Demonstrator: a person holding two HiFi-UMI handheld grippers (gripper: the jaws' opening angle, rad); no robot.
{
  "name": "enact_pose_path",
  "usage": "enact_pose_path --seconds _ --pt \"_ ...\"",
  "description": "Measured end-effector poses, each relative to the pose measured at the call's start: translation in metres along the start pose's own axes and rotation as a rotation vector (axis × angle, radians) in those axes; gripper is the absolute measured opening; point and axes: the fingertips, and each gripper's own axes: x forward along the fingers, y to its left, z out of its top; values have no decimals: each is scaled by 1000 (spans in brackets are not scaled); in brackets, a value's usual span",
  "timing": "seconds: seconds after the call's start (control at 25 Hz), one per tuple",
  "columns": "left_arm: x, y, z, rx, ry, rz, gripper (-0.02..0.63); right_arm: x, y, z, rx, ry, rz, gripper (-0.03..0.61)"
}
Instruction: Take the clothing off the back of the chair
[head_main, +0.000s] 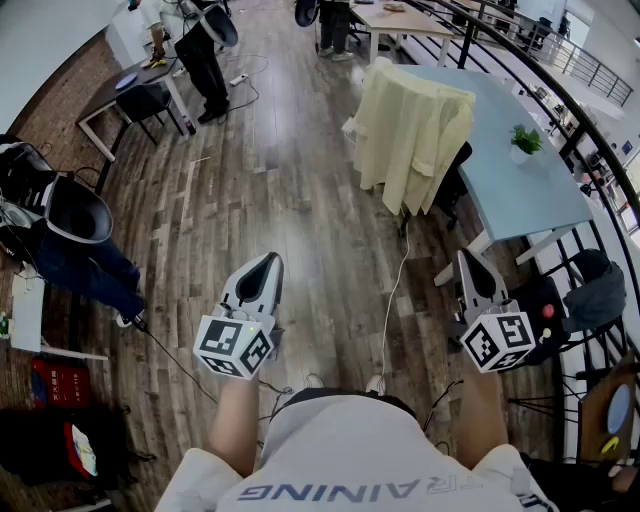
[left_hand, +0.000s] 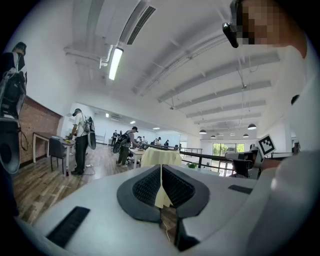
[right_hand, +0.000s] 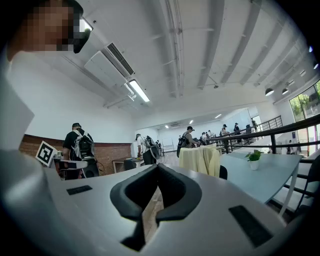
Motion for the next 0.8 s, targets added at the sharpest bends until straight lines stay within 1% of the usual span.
enact_pose_path --seconds 0.48,0.8 --pt "-11 2 -4 6 8 4 41 1 13 -5 -16 9 21 21" --pt "-18 22 0 7 8 2 41 15 35 1 4 -38 52 21"
